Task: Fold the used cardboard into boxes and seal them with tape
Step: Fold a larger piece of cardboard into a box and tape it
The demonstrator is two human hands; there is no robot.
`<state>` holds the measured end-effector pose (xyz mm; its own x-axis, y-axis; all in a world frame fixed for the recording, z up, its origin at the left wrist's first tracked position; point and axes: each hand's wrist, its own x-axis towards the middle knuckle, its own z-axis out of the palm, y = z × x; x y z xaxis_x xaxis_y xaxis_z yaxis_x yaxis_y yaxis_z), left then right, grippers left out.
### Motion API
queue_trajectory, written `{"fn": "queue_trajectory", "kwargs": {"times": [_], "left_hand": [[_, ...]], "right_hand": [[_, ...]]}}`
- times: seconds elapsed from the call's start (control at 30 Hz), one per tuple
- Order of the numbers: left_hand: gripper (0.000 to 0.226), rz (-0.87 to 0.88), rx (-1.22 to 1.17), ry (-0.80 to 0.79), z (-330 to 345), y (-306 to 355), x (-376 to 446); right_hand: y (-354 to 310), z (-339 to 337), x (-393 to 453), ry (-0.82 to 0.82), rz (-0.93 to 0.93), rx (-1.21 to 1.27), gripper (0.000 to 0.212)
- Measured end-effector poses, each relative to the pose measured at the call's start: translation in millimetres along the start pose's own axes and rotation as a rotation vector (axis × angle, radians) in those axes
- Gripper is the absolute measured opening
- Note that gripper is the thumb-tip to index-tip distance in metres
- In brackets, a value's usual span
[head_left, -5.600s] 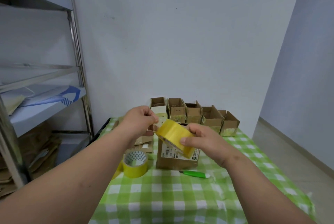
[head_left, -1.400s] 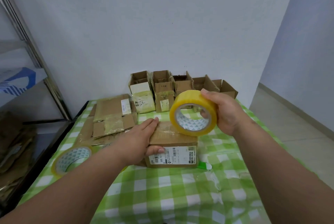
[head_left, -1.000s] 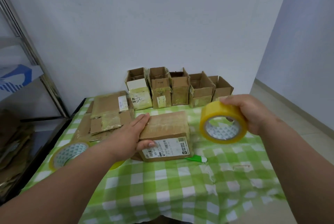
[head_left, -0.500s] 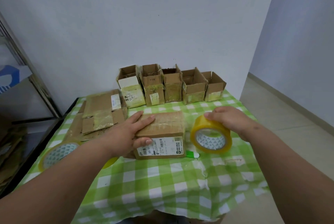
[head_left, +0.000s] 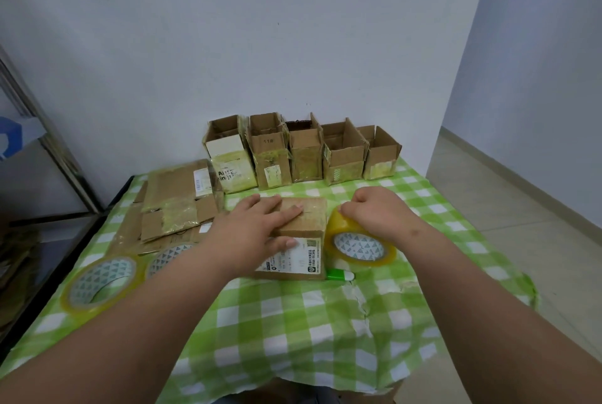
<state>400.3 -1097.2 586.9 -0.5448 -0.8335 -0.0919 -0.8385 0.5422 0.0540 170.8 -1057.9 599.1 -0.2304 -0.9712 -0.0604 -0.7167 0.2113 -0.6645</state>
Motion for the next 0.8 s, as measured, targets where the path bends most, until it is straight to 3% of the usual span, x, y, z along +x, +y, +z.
{"fn": "queue_trajectory", "kwargs": {"times": [0.17, 0.33, 0.43, 0.47, 0.57, 0.7, 0.8], "left_hand": [[0.049, -0.023, -0.018, 0.117, -14, -11, 7], [0.053, -0.114, -0.214, 0.167, -9, -7, 6], [0.111, -0.125, -0.337, 0.077, 3, 3, 2], [0.119, -0.118, -0.323, 0.066, 7, 6, 2], [0.094, -0.117, -0.32, 0.162, 12, 6, 1], [0.06, 0.017, -0.386, 0.348, -2, 0, -4], [0.049, 0.108, -0.429, 0.399, -8, -9, -14]], "right_hand": [[-9, -1, -9, -0.04, 0.047, 0.327, 0.014], [-9, 3, -18, -0.096, 0.08, 0.441, 0.012], [-1, 13, -23, -0.094, 0.116, 0.527, 0.015], [1, 17, -26, -0.086, 0.127, 0.553, 0.015], [6, 26, -34, -0.082, 0.147, 0.651, 0.015], [4, 26, -49, -0.112, 0.105, 0.827, 0.023], [6, 35, -62, -0.163, 0.086, 0.912, 0.019]]}}
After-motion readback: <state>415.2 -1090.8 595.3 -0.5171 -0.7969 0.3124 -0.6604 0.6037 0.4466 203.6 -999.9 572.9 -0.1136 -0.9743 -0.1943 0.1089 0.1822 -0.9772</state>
